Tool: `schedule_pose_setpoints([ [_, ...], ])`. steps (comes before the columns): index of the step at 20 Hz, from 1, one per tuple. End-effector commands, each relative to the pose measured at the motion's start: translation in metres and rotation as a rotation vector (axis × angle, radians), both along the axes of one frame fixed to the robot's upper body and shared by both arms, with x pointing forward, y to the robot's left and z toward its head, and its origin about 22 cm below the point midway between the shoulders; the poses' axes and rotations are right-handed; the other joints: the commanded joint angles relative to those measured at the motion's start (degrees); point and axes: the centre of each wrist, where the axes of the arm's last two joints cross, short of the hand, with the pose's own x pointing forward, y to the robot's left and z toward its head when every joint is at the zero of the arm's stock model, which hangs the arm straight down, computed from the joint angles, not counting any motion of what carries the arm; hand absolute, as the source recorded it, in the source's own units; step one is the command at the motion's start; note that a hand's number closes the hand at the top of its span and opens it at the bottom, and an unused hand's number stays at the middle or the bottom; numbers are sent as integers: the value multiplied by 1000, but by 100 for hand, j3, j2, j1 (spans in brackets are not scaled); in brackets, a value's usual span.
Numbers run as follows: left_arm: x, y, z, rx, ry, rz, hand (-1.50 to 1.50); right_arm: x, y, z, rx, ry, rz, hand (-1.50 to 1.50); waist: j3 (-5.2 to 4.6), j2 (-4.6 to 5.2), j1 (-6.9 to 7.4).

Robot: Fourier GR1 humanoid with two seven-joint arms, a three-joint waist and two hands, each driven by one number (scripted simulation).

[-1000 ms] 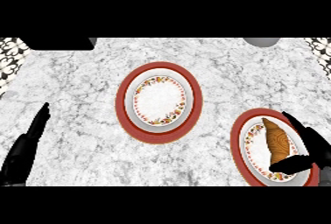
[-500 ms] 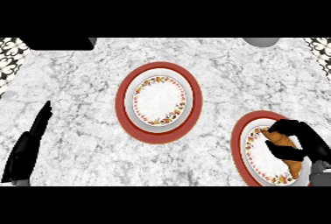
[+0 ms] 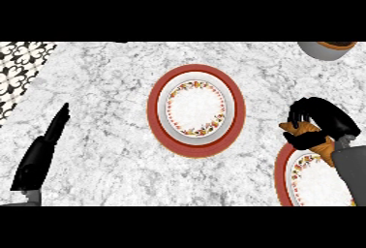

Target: Pick the croissant from the plate and place it in the plate

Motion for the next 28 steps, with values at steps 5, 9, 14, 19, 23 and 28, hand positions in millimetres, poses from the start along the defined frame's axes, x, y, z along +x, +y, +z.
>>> schedule_pose_setpoints([
  [5,12,-22,2,1,-20,-90,0,57,3,78,-116,-231,319,150,32,150,327],
  [9,15,-22,6,0,-18,-78,0,77,-1,95,-14,-359,359,150,41,152,304],
  [14,15,-9,1,-2,-6,-44,0,94,-5,122,115,-577,480,150,25,102,94],
  [19,15,-4,6,17,2,-18,0,109,-2,131,328,-628,685,150,17,24,-66],
  [23,8,-13,-10,-15,19,17,0,123,12,138,421,-554,833,150,-1,-42,-231],
  [28,-3,18,-9,12,35,38,0,139,58,162,458,-511,920,150,-13,-99,-342],
])
